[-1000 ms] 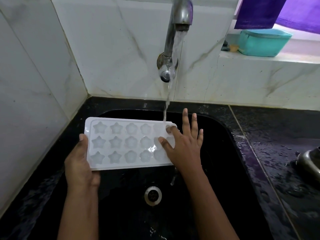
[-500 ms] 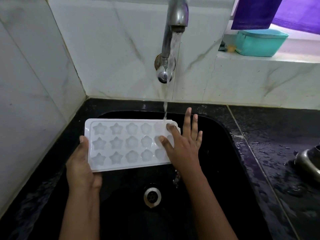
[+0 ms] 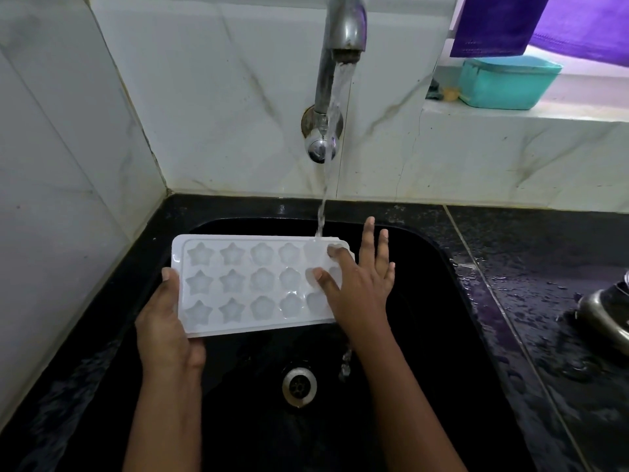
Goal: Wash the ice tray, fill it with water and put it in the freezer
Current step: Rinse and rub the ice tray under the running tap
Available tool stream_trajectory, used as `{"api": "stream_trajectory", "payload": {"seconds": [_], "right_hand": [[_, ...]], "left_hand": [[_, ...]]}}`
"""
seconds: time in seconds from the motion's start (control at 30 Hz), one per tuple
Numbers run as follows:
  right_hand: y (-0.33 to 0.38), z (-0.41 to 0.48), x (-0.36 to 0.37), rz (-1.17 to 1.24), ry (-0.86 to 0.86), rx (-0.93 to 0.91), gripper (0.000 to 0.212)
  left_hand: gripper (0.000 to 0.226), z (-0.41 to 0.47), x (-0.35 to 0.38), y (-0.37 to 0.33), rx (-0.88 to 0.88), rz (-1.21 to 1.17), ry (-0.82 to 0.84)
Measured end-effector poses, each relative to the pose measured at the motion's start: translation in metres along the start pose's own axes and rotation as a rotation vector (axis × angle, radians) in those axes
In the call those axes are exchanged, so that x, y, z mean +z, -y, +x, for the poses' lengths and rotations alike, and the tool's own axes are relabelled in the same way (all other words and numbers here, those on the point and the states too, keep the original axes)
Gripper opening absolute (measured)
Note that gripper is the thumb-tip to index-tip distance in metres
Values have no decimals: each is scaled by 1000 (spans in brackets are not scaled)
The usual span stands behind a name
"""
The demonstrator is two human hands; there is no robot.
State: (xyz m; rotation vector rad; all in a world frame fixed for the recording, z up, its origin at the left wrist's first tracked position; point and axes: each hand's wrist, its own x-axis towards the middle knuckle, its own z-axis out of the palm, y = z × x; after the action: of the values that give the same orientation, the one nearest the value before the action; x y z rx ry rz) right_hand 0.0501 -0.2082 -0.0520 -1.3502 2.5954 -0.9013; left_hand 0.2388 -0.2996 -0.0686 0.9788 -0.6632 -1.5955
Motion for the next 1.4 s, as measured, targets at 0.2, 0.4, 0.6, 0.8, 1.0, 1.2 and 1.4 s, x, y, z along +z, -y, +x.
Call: {"api": "stream_trajectory", "payload": {"seconds": [0.2,0.4,0.6,0.8,1.0,1.2,1.4], "right_hand": [[-2,-1,5,-64,57,82,47],[-2,2,-2,7,15,49,39],[-18,8,-17,281,-51,142,31],[-49,13,-39,208,-154,118,31],[-70,17,-41,101,-213,74,34],[-21,6,-10,101,-163,-459,25],[-21,-19,8,-171,-85,-469,29]], "left_hand": [[40,-2,5,4,18,17,-35],[33,-7,10,5,9,9,-71],[46,-16,27,15,-105,-48,87],[39,-28,40,32,-383,26,272],[32,-44,60,47,-346,20,330],[35,-55,78,65,-302,-80,330],[34,-53,79,64,-371,-202,272]]}}
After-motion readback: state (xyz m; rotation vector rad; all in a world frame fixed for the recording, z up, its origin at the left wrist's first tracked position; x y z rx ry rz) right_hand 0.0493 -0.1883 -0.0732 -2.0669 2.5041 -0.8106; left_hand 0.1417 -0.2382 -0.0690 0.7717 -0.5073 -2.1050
